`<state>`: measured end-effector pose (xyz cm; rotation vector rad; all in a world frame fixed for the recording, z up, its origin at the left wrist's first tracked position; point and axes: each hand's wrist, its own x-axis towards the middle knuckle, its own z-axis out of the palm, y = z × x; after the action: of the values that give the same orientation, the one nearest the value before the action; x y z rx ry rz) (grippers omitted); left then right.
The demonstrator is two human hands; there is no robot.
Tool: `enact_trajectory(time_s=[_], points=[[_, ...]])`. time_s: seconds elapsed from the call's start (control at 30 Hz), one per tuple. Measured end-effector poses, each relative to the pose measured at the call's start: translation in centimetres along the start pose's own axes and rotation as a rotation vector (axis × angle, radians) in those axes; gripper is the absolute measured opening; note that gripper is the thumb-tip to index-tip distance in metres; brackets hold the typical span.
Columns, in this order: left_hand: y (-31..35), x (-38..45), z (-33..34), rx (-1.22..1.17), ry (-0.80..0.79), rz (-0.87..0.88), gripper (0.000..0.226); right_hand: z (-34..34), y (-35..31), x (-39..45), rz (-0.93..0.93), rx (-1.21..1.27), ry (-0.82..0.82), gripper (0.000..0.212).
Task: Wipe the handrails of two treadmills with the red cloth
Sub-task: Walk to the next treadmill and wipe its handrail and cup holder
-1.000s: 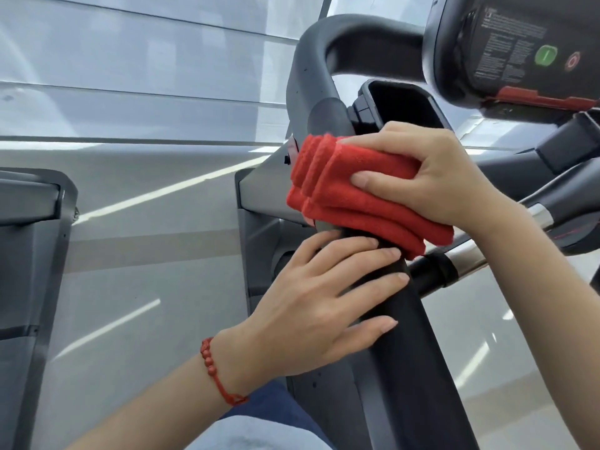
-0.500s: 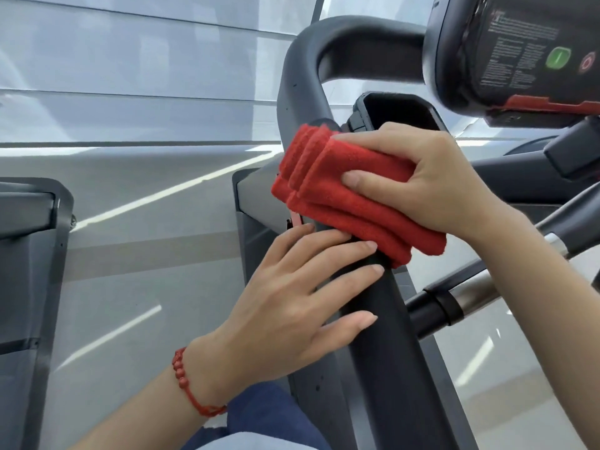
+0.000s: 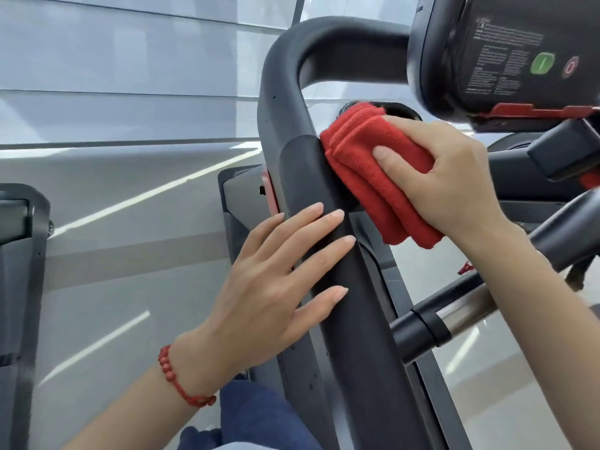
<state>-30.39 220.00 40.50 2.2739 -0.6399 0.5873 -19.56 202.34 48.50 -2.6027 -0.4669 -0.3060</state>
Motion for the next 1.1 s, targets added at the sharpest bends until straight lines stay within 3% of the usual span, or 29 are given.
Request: enact_trajectory(time_s=[0.53,0.8,1.1], points=[[0.5,1.5,-0.1,0.021,0.002,-0.041,0.035,0.2,-0.3,1.2,0.022,-0.092,-0.089,0.042],[-0.1,3.1,-0.2,0.038,-0.068,-0.062,0.037,-0.1,0.0,-2.0,0.031,-0.112,-0.017,0.045],[-0.4,4.9,-0.1,0.049,-0.103,-0.068,0.036,-1.5,2.6,-2.0,0.173,0.014,0.003,0.041]])
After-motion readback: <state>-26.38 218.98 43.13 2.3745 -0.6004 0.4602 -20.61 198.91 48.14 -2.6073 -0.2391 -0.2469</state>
